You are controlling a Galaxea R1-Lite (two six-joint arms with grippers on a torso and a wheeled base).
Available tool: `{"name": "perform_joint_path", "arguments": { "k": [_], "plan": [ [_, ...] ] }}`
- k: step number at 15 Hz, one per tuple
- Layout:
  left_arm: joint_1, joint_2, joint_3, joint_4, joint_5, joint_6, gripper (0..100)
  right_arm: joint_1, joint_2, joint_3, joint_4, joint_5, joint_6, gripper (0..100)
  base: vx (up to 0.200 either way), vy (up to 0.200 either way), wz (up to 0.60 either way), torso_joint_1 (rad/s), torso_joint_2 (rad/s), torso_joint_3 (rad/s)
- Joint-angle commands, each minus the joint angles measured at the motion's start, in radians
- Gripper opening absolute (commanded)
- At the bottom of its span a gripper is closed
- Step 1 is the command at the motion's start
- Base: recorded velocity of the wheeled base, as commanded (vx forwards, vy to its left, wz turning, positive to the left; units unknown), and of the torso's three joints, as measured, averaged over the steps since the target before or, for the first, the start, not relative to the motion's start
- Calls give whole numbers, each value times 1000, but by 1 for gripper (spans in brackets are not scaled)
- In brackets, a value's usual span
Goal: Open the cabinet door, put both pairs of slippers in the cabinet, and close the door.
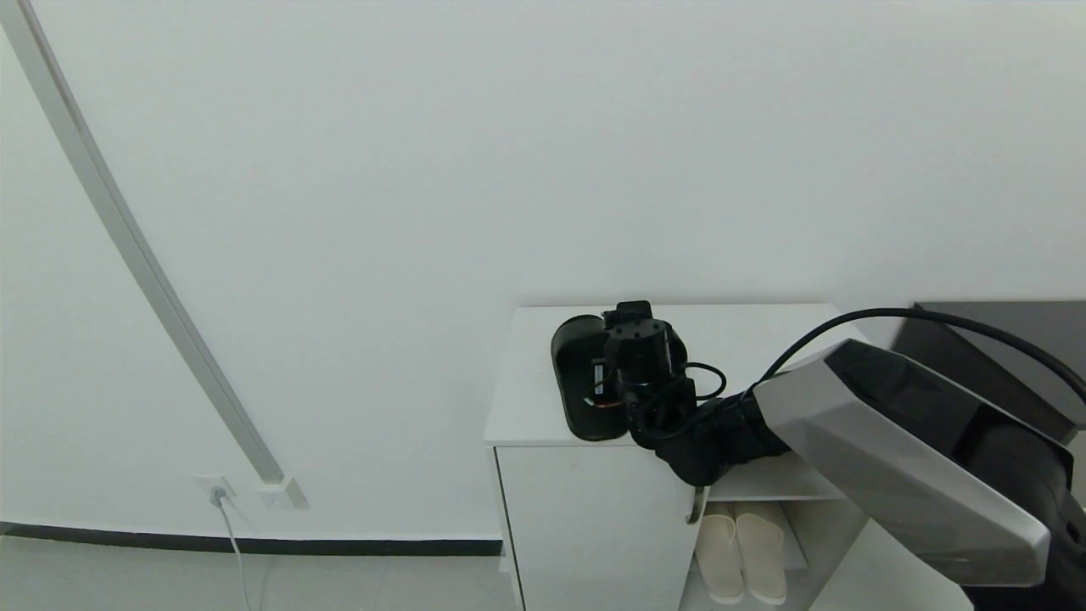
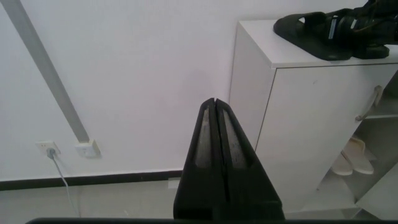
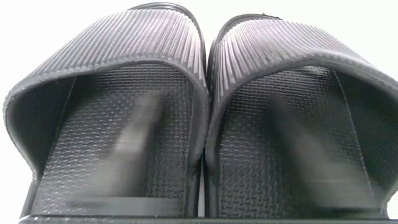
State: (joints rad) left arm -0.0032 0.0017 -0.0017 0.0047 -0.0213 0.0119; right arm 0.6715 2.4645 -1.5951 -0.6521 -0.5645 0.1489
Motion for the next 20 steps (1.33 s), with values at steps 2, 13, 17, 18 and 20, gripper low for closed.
{"name": "perform_joint_path", "arguments": {
  "k": [2, 13, 17, 18, 20],
  "plan": [
    [0, 0, 0, 0, 0, 0, 0, 2, -4, 4, 0, -3, 0, 0, 0, 0, 0, 0, 0, 0],
    [0, 0, 0, 0, 0, 0, 0, 33, -345, 454, -159, 90, 0, 0, 0, 0, 0, 0, 0, 0],
    [-1, 0, 0, 0, 0, -1, 0, 56, -532, 682, -204, 181, 4, 0, 0, 0, 0, 0, 0, 0],
    [0, 0, 0, 0, 0, -1, 0, 60, -555, 707, -202, 195, 4, 0, 0, 0, 0, 0, 0, 0],
    [0, 0, 0, 0, 0, -1, 0, 69, -625, 782, -202, 238, 4, 0, 0, 0, 0, 0, 0, 0]
  ]
}}
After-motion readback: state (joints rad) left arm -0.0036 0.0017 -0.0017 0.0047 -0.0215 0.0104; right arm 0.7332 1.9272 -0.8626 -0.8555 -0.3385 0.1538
